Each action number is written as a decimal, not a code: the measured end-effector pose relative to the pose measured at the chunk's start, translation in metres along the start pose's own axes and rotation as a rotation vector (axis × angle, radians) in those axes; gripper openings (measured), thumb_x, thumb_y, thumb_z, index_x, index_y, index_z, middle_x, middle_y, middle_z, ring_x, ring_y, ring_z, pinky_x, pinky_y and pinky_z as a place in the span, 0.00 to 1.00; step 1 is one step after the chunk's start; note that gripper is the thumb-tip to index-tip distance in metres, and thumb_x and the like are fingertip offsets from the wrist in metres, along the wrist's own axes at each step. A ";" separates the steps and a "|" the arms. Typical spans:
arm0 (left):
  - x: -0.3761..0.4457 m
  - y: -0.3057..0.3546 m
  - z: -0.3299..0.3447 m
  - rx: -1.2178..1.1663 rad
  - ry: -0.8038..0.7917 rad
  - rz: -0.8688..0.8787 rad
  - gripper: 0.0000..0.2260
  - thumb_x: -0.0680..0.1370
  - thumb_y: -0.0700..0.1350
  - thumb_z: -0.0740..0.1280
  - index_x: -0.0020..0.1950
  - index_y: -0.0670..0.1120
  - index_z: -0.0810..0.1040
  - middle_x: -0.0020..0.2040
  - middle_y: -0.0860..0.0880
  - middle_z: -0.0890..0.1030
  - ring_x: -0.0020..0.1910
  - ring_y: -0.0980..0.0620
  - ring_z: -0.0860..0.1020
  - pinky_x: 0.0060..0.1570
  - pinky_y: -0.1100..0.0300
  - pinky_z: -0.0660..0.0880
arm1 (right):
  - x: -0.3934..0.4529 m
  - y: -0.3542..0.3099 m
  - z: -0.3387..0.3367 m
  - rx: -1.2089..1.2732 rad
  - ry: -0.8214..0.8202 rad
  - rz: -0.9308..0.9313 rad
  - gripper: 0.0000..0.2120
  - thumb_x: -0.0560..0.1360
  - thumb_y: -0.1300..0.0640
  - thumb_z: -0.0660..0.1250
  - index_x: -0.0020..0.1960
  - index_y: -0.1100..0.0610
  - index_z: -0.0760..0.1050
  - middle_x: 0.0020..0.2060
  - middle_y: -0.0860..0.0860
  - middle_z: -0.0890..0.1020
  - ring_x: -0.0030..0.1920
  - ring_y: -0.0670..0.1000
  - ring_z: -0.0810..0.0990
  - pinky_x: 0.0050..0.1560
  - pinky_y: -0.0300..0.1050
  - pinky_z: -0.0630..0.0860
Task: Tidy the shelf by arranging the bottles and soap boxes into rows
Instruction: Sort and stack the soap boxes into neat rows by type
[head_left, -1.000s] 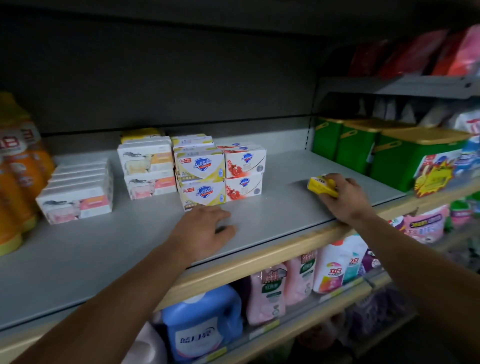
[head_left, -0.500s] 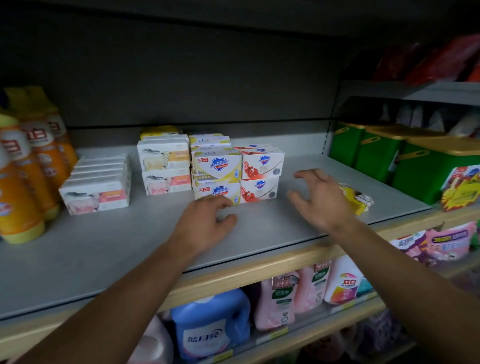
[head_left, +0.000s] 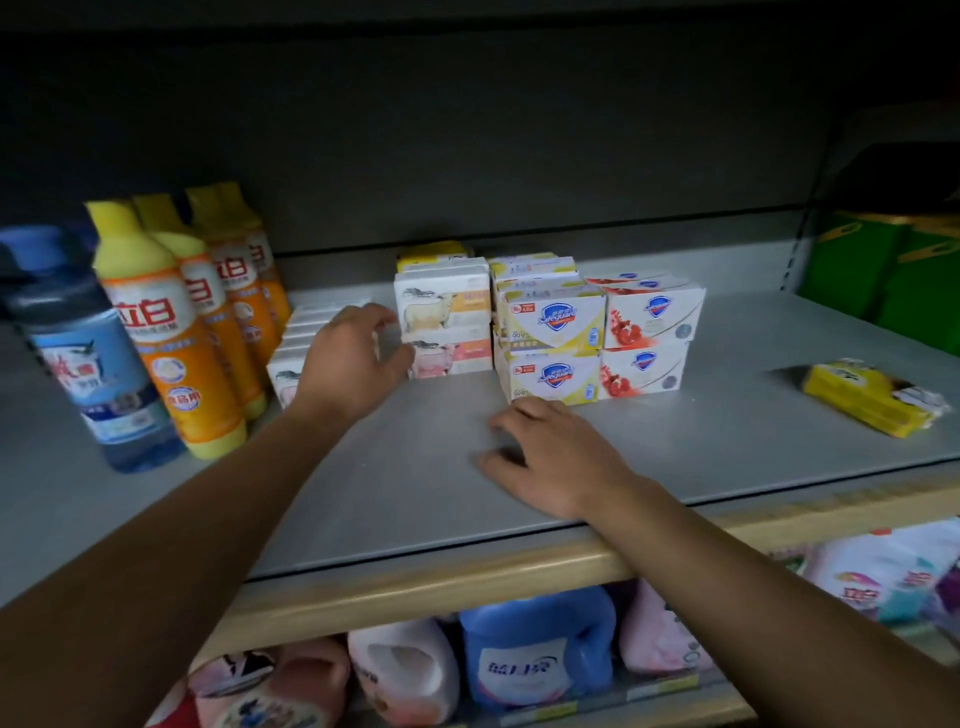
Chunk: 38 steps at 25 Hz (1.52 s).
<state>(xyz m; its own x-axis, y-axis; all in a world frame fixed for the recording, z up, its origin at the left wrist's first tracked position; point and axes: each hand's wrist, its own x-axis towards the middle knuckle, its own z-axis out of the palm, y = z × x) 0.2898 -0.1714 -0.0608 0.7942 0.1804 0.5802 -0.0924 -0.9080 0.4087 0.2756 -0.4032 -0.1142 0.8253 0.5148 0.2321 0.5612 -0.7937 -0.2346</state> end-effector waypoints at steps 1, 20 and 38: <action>0.009 -0.003 0.002 0.006 0.004 -0.013 0.20 0.75 0.50 0.71 0.65 0.48 0.75 0.63 0.46 0.77 0.55 0.46 0.77 0.48 0.55 0.76 | 0.001 0.001 0.003 -0.004 0.017 -0.003 0.28 0.76 0.34 0.57 0.68 0.50 0.70 0.65 0.48 0.72 0.66 0.53 0.68 0.66 0.48 0.65; 0.021 0.019 0.007 -0.133 0.107 0.039 0.20 0.73 0.44 0.74 0.59 0.53 0.68 0.59 0.49 0.79 0.58 0.50 0.77 0.50 0.55 0.79 | 0.002 0.001 0.001 0.021 0.040 -0.003 0.26 0.73 0.35 0.58 0.66 0.48 0.72 0.62 0.45 0.74 0.64 0.52 0.68 0.65 0.47 0.67; -0.060 -0.038 -0.025 -1.220 -0.059 -0.401 0.12 0.79 0.40 0.67 0.61 0.48 0.77 0.54 0.44 0.85 0.50 0.46 0.84 0.41 0.54 0.82 | 0.060 -0.058 0.022 0.457 0.405 -0.239 0.37 0.69 0.58 0.73 0.73 0.46 0.60 0.65 0.44 0.68 0.62 0.45 0.71 0.58 0.37 0.69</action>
<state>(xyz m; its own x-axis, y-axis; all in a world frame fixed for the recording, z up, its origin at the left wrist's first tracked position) 0.2309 -0.1379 -0.0933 0.9163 0.3137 0.2488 -0.3048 0.1436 0.9415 0.2938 -0.3197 -0.1071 0.6351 0.4263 0.6441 0.7705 -0.4089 -0.4891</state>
